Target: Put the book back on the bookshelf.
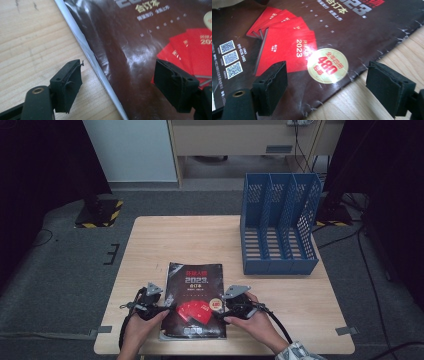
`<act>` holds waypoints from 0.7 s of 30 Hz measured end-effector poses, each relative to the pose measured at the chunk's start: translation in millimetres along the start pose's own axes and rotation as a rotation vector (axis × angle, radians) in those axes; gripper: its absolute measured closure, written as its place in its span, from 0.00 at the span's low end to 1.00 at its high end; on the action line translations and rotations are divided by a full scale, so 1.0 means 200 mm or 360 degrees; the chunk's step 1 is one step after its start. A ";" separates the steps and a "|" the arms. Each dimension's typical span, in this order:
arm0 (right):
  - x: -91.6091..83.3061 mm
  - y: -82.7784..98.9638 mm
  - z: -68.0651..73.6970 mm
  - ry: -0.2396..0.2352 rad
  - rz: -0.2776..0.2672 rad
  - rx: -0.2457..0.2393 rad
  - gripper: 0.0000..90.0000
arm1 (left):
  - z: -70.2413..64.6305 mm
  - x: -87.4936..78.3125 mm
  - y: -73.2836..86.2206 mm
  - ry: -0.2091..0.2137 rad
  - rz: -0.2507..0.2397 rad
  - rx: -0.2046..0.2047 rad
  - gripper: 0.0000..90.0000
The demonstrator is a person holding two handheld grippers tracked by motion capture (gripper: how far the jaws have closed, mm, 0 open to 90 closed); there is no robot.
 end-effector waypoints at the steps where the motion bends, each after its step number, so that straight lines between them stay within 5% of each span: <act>1: 0.01 0.00 0.01 -0.0009 -0.0003 0.0002 0.19 | 0.00 0.00 0.00 0.0000 0.0000 0.0000 0.28; 8: 0.04 0.02 0.02 -0.0016 0.0025 -0.0008 0.18 | -0.03 0.02 -0.01 0.0023 0.0056 0.0003 0.33; 12: 0.06 0.01 0.02 -0.0008 0.0016 0.0003 0.15 | -0.02 0.02 -0.02 0.0048 0.0047 -0.0082 0.38; 21: 0.06 0.02 0.02 -0.0008 -0.0018 -0.0009 0.15 | 0.02 -0.01 -0.02 0.0101 0.0013 -0.0150 0.53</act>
Point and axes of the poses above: each handheld gripper's, and its own axes: x roughly forward along the jaws, y roughly out of its underside, z roughly to its left, the point moved 7 cm from there along x, roughly forward along the jaws, and after that the axes turned 2 degrees about -z, right-handed, at the moved point
